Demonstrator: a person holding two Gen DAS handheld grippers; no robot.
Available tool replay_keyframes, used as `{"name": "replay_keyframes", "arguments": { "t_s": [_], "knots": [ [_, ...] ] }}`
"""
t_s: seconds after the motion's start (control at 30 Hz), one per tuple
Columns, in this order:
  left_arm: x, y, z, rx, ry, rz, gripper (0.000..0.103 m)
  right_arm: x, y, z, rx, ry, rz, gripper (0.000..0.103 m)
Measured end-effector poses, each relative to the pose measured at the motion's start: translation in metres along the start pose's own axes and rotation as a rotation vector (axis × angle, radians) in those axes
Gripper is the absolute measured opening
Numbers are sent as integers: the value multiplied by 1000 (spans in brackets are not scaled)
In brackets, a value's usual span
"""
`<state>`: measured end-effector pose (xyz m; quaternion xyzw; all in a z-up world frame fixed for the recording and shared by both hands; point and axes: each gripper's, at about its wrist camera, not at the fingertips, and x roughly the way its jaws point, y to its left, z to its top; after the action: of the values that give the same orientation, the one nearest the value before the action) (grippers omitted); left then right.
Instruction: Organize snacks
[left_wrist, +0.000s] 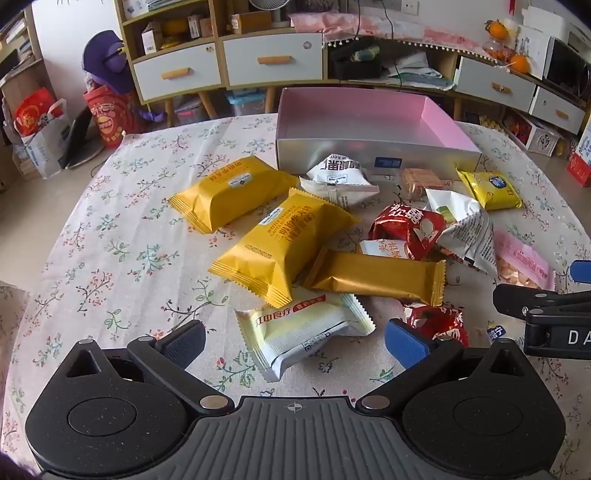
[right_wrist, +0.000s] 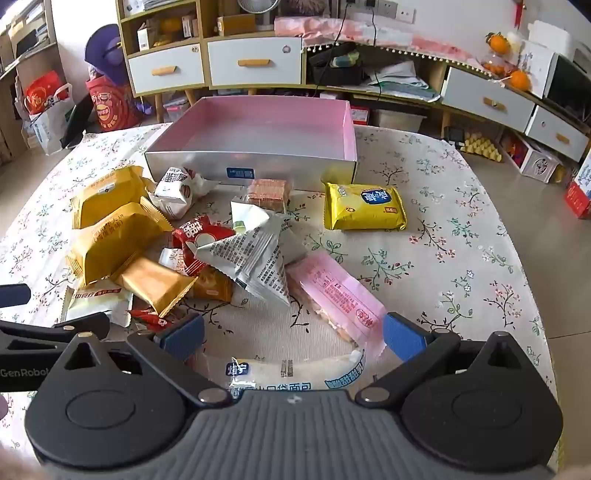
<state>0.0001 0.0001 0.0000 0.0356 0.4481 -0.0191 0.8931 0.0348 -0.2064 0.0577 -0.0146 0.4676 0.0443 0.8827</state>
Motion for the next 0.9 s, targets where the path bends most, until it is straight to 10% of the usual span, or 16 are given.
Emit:
{"name": "replay_keyframes", "arguments": {
  "t_s": [0.9],
  "knots": [
    [2,0,-1,7,7,9,103,3,4,-1,-3,10,8,103]
  ]
}}
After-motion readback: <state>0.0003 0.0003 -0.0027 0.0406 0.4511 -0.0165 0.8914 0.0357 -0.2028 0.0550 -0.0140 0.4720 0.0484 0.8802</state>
